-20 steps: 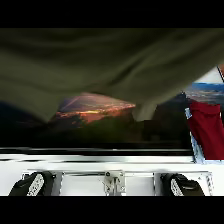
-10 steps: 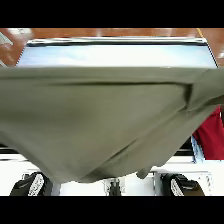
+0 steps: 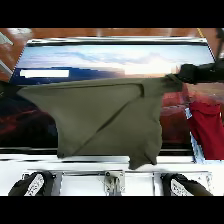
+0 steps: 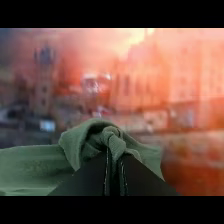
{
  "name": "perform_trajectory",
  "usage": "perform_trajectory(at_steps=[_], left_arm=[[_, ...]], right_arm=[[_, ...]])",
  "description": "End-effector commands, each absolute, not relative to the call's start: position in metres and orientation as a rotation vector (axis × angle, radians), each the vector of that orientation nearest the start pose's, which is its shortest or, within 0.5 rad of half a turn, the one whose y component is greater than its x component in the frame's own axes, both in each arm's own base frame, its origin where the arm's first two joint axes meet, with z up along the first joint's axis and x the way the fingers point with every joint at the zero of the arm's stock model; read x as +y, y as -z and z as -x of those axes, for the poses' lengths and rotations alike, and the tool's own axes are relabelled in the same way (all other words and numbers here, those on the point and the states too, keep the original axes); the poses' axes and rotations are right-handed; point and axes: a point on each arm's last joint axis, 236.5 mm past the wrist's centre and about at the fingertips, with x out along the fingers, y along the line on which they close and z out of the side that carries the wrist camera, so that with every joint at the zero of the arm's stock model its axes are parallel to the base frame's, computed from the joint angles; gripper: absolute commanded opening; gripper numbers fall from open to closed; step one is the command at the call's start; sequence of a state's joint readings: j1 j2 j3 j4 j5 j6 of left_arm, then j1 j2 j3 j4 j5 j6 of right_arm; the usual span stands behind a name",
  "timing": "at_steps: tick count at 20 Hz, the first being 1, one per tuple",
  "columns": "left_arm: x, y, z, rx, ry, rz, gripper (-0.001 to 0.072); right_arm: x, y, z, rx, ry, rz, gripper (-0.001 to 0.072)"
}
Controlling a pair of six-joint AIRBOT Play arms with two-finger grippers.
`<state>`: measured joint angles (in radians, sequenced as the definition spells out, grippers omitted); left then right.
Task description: Fold the shirts.
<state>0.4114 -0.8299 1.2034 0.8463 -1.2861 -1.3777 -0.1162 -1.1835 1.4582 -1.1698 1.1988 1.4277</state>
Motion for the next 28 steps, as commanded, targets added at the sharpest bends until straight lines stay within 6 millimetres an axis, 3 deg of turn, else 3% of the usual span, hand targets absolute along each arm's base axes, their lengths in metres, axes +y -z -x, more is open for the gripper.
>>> perform_trajectory(at_steps=[1,4,8,9,10,11,12,14,16,18,19,21,23,24,26,28], left_arm=[[-0.004,-0.185,-0.408,0.601,0.231,0.583,0.0039],[-0.027,-0.146,-0.453,0.624,0.253,0.612,0.0040],[-0.085,-0.053,-0.468,0.852,0.324,0.626,0.0042],[-0.092,-0.037,-0.468,0.893,0.329,0.632,0.0111],[-0.095,-0.026,-0.466,0.925,0.333,0.639,0.0336],[-0.094,-0.023,-0.462,0.947,0.341,0.644,0.0569],[-0.087,-0.024,-0.455,0.974,0.351,0.639,0.0619],[-0.059,-0.023,-0.422,1.108,0.369,0.550,0.0587],[-0.009,-0.011,-0.365,1.349,0.287,0.399,0.0374],[0.034,-0.001,-0.306,1.561,0.194,0.236,0.0374],[0.036,0.001,-0.291,1.588,0.196,0.218,0.0384],[0.004,0.018,-0.275,1.577,0.261,0.332,0.0720],[-0.035,0.040,-0.257,1.591,0.371,0.437,0.0720],[-0.044,0.051,-0.248,1.613,0.390,0.437,0.0720],[-0.055,0.069,-0.240,1.628,0.394,0.403,0.0720],[-0.071,0.080,-0.237,1.628,0.417,0.365,0.0720]], right_arm=[[0.048,-0.131,-0.513,0.740,-0.233,-0.490,0.0070],[0.057,-0.098,-0.543,0.742,-0.230,-0.666,0.0070],[0.091,-0.029,-0.531,0.941,-0.274,-0.617,0.0079],[0.098,-0.021,-0.529,0.965,-0.283,-0.609,0.0249],[0.102,-0.019,-0.527,0.974,-0.291,-0.610,0.0581],[0.104,-0.022,-0.526,0.976,-0.301,-0.605,0.0685],[0.098,-0.027,-0.522,0.978,-0.311,-0.582,0.0685],[0.074,-0.039,-0.504,1.018,-0.325,-0.469,0.0685],[0.027,-0.037,-0.466,1.150,-0.263,-0.311,0.0684],[-0.022,-0.025,-0.409,1.364,-0.156,-0.197,0.0643],[-0.028,-0.014,-0.382,1.467,-0.135,-0.236,0.0643],[0.007,0.014,-0.336,1.600,-0.257,-0.415,0.0644],[0.045,0.037,-0.301,1.663,-0.411,-0.530,0.0644],[0.059,0.043,-0.290,1.678,-0.464,-0.571,0.0645],[0.072,0.048,-0.280,1.687,-0.503,-0.628,0.0644],[0.073,0.049,-0.280,1.684,-0.503,-0.630,0.0644]])
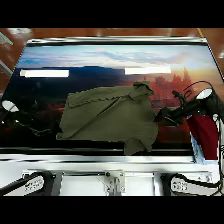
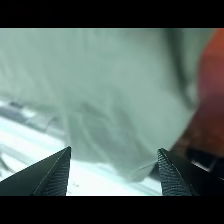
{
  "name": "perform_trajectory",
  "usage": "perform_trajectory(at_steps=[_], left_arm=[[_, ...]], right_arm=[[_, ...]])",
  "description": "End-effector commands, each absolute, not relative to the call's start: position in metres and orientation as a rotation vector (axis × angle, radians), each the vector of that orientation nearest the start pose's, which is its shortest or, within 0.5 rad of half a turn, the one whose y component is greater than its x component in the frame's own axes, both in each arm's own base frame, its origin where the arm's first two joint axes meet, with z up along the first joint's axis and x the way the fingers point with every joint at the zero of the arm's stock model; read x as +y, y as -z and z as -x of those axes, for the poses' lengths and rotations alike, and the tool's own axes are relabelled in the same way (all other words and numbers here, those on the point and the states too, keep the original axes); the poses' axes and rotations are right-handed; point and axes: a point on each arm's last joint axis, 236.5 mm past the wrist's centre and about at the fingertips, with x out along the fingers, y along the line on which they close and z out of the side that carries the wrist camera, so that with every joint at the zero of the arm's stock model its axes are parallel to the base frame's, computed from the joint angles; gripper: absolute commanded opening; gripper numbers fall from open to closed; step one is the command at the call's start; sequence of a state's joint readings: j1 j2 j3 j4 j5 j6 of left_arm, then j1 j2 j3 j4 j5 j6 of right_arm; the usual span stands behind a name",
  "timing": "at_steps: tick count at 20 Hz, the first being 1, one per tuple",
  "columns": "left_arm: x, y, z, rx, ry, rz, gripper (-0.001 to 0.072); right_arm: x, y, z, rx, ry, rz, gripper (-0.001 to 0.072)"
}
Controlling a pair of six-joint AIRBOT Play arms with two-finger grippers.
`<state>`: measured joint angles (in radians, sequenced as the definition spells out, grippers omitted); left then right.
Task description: Fold the shirts.
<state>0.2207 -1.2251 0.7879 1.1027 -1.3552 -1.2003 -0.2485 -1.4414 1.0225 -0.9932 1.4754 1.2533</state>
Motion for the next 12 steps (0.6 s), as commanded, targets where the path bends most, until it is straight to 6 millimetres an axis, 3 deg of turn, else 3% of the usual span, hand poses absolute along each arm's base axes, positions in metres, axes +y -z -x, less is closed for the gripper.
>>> perform_trajectory(at_steps=[1,6,7,8,10,12], left_arm=[[-0.079,0.081,-0.238,1.621,0.436,0.334,0.0720],[-0.095,0.086,-0.251,1.566,0.444,0.260,0.0720],[-0.091,0.089,-0.249,1.573,0.437,0.224,0.0696],[-0.079,0.094,-0.247,1.593,0.400,0.175,0.0577],[-0.059,0.100,-0.243,1.624,0.327,0.111,0.0567],[-0.053,0.102,-0.243,1.626,0.308,0.093,0.0568]], right_arm=[[0.072,0.049,-0.281,1.682,-0.499,-0.628,0.0644],[0.069,0.053,-0.285,1.667,-0.479,-0.617,0.0644],[0.069,0.053,-0.285,1.666,-0.479,-0.617,0.0644],[0.069,0.053,-0.285,1.666,-0.480,-0.618,0.0644],[0.071,0.051,-0.286,1.661,-0.485,-0.628,0.0644],[0.074,0.049,-0.288,1.651,-0.492,-0.644,0.0644]])
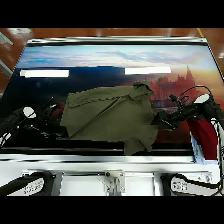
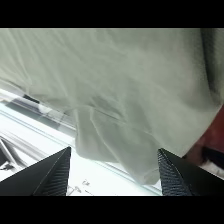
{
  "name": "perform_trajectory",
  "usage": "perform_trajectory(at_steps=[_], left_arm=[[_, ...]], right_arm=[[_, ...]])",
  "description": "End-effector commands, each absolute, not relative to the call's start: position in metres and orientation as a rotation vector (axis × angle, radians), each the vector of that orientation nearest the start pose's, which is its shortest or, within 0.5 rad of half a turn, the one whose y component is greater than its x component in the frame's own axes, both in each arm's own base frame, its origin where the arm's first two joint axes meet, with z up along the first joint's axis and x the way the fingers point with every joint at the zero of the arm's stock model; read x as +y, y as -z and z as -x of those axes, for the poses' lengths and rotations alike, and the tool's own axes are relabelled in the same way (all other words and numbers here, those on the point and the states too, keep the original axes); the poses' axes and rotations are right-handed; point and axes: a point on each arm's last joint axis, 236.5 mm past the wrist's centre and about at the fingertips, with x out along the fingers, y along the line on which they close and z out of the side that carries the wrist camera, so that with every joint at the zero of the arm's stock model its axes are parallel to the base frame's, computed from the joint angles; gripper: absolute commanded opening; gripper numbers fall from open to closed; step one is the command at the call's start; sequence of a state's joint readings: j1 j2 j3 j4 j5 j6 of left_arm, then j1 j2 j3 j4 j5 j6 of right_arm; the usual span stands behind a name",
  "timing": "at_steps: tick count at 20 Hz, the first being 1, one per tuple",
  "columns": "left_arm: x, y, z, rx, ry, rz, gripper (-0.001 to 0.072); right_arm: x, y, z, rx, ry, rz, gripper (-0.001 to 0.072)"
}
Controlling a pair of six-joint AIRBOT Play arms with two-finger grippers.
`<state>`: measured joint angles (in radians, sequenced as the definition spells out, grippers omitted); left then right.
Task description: Fold the shirts.
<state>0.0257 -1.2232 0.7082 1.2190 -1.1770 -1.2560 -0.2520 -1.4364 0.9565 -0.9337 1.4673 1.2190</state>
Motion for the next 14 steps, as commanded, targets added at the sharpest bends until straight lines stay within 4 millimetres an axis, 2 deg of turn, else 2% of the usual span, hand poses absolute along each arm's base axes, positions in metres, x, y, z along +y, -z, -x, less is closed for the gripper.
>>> perform_trajectory(at_steps=[1,3,4,7,9,14], left_arm=[[-0.054,0.102,-0.244,1.623,0.309,0.092,0.0568],[-0.058,0.104,-0.243,1.628,0.322,0.081,0.0568],[-0.063,0.105,-0.242,1.634,0.332,0.085,0.0533],[-0.087,0.103,-0.240,1.626,0.434,0.117,0.0241],[-0.095,0.100,-0.239,1.618,0.484,0.129,0.0040],[-0.074,0.090,-0.247,1.604,0.424,0.191,0.0039]], right_arm=[[0.074,0.049,-0.289,1.649,-0.490,-0.644,0.0644],[0.073,0.050,-0.290,1.645,-0.488,-0.643,0.0644],[0.073,0.050,-0.290,1.644,-0.486,-0.642,0.0644],[0.073,0.050,-0.290,1.644,-0.484,-0.644,0.0644],[0.073,0.050,-0.290,1.647,-0.485,-0.646,0.0644],[0.074,0.049,-0.289,1.656,-0.476,-0.657,0.0643]])
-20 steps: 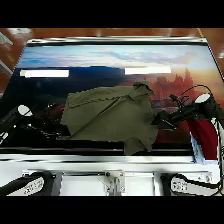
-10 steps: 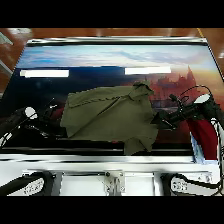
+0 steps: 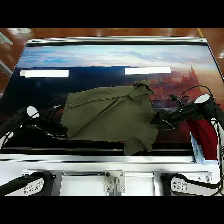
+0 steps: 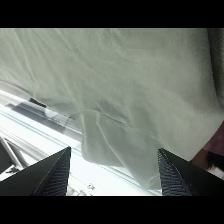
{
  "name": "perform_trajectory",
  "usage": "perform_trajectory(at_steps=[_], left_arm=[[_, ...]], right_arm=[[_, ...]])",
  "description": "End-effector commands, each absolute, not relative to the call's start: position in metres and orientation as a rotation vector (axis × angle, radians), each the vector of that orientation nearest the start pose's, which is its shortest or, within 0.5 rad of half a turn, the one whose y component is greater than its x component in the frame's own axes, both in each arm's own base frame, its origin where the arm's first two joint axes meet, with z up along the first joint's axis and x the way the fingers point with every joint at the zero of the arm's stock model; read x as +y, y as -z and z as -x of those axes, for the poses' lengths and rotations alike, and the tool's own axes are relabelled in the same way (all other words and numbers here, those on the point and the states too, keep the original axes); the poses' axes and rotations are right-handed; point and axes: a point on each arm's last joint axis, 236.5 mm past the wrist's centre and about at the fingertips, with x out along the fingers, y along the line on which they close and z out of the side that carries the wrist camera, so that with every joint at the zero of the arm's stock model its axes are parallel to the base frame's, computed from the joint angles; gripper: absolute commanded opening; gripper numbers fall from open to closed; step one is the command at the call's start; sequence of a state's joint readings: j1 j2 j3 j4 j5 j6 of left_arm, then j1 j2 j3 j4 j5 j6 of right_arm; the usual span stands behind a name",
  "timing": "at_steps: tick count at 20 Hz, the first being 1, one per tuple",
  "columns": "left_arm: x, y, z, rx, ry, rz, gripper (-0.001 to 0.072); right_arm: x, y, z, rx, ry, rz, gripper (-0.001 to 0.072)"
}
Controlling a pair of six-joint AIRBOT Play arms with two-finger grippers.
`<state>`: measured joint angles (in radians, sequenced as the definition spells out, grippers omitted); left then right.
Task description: Fold the shirts.
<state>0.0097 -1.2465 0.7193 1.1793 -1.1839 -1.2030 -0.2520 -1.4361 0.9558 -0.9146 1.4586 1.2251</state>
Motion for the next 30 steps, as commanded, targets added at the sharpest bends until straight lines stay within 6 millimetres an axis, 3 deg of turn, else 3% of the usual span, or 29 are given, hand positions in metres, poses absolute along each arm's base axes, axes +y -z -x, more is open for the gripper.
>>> perform_trajectory(at_steps=[1,7,11,17,18,19,20,21,25,26,28,30], left_arm=[[-0.067,0.087,-0.250,1.591,0.402,0.210,0.0039],[-0.035,0.087,-0.261,1.554,0.273,0.325,0.0039],[-0.027,0.095,-0.276,1.500,0.184,0.366,0.0039],[-0.033,0.127,-0.254,1.638,0.102,0.497,0.0060],[-0.035,0.127,-0.254,1.644,0.104,0.504,0.0187],[-0.034,0.126,-0.255,1.640,0.105,0.503,0.0379],[-0.033,0.121,-0.258,1.632,0.108,0.503,0.0502],[-0.031,0.114,-0.261,1.624,0.113,0.506,0.0549],[-0.012,0.074,-0.268,1.571,0.143,0.506,0.0551],[-0.006,0.071,-0.262,1.583,0.141,0.509,0.0552],[0.007,0.071,-0.249,1.615,0.129,0.544,0.0650],[0.009,0.075,-0.239,1.623,0.149,0.574,0.0673]], right_arm=[[0.074,0.049,-0.288,1.658,-0.477,-0.658,0.0643],[0.074,0.049,-0.288,1.661,-0.471,-0.664,0.0643],[0.077,0.049,-0.288,1.665,-0.473,-0.661,0.0643],[0.094,0.051,-0.284,1.682,-0.510,-0.606,0.0643],[0.098,0.051,-0.283,1.686,-0.526,-0.590,0.0643],[0.100,0.050,-0.282,1.687,-0.538,-0.577,0.0643],[0.102,0.050,-0.280,1.694,-0.545,-0.575,0.0644],[0.102,0.048,-0.278,1.702,-0.551,-0.579,0.0644],[0.090,0.040,-0.273,1.705,-0.541,-0.594,0.0644],[0.087,0.037,-0.275,1.690,-0.533,-0.600,0.0644],[0.079,0.033,-0.277,1.667,-0.514,-0.610,0.0644],[0.075,0.033,-0.277,1.664,-0.501,-0.611,0.0644]])
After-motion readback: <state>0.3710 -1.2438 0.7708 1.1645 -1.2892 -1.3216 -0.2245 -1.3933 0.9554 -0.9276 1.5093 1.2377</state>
